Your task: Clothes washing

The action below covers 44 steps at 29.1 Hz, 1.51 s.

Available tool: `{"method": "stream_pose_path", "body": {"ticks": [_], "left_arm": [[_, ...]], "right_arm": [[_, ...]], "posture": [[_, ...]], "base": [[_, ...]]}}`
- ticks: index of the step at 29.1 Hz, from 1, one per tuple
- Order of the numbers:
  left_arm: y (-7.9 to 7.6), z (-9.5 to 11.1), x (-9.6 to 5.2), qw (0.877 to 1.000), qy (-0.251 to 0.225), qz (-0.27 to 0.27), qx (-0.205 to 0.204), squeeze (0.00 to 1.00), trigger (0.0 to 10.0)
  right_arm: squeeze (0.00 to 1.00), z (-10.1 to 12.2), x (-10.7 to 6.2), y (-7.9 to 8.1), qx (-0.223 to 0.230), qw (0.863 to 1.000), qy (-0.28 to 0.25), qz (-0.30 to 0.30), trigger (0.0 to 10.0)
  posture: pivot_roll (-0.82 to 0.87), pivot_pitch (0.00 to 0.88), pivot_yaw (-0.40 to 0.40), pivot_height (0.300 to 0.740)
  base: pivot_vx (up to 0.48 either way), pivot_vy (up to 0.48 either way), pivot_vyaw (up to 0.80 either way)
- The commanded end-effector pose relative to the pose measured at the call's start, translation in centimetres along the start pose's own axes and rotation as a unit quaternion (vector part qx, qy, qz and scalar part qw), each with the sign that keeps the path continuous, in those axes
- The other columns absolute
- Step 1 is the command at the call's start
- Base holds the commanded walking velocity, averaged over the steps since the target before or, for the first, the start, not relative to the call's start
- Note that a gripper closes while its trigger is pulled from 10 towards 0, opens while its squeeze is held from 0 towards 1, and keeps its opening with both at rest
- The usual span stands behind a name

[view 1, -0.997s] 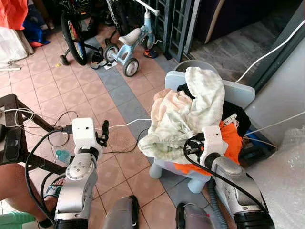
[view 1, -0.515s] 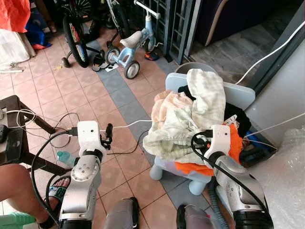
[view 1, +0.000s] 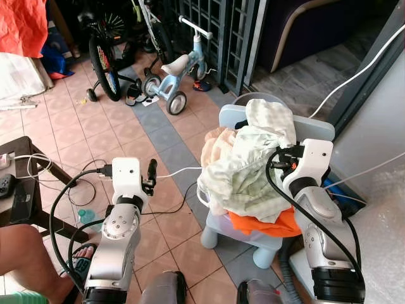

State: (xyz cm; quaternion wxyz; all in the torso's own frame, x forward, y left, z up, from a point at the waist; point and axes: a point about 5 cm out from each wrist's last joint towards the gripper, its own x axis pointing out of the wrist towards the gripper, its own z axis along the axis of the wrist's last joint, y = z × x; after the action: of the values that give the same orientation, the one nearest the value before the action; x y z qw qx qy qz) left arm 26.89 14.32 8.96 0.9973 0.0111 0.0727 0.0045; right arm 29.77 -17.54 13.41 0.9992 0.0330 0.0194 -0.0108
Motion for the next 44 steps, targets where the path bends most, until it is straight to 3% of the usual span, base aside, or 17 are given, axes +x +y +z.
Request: {"method": "stream_pose_path", "body": {"ticks": [1, 8, 15, 22, 36, 40, 41, 43, 44], "left_arm": [[-0.2, 0.3, 0.4, 1.000, -0.007, -0.005, 0.008, 0.00, 10.0], [-0.4, 0.7, 0.6, 1.000, -0.015, -0.002, 0.005, 0.00, 10.0], [-0.5, 0.6, 0.6, 1.000, -0.016, -0.003, 0.000, 0.00, 10.0], [-0.3, 1.0, 0.8, 1.000, -0.018, 0.002, -0.004, 0.00, 10.0], [-0.2, 1.0, 0.9, 1.000, -0.017, 0.012, -0.011, 0.00, 10.0], [-0.2, 1.1, 1.0, 1.000, -0.021, 0.015, -0.018, 0.00, 10.0], [-0.3, 1.2, 1.0, 0.999, -0.024, 0.013, -0.021, 0.00, 10.0], [-0.3, 1.2, 1.0, 0.999, -0.025, 0.012, -0.021, 0.00, 10.0], [-0.3, 1.3, 1.0, 0.999, -0.028, 0.009, -0.021, 0.00, 10.0]], "right_arm": [[0.00, 1.6, 0.4, -1.1, -0.032, 0.998, -0.040, -0.035, 10.0], [0.00, 3.0, 0.9, -2.7, -0.071, 0.992, -0.075, -0.079, 10.0], [0.00, 3.0, 1.0, -2.3, -0.074, 0.991, -0.088, -0.074, 10.0], [0.00, 3.0, 1.3, -1.4, -0.055, 0.992, -0.095, -0.063, 10.0], [0.00, 3.1, 1.4, -1.9, -0.061, 0.990, -0.102, -0.073, 10.0], [0.00, 4.8, 1.5, -1.6, -0.127, 0.979, -0.148, -0.067, 10.0], [0.00, 6.4, 1.8, -1.7, -0.147, 0.970, -0.179, -0.066, 10.0], [0.00, 7.3, 1.9, -1.8, -0.152, 0.967, -0.195, -0.067, 10.0], [0.00, 10.4, 2.3, -2.3, -0.181, 0.948, -0.248, -0.083, 10.0]], "posture": [[-0.03, 0.035, 0.063, 0.740], [-0.03, 0.058, 0.060, 0.740], [-0.02, 0.078, 0.059, 0.740], [-0.01, 0.095, 0.061, 0.740], [-0.02, 0.107, 0.053, 0.740], [-0.02, 0.106, 0.056, 0.740], [-0.02, 0.106, 0.058, 0.740], [-0.02, 0.107, 0.059, 0.740], [-0.03, 0.105, 0.062, 0.740]], "base": [[0.000, 0.000, -0.79], [0.000, 0.000, -0.79], [0.000, 0.000, -0.79], [-0.274, -0.273, 0.00], [-0.305, -0.304, 0.00], [0.000, -0.076, -0.17], [0.000, 0.000, -0.80], [0.000, 0.000, -0.80], [0.000, 0.000, -0.80]]}}
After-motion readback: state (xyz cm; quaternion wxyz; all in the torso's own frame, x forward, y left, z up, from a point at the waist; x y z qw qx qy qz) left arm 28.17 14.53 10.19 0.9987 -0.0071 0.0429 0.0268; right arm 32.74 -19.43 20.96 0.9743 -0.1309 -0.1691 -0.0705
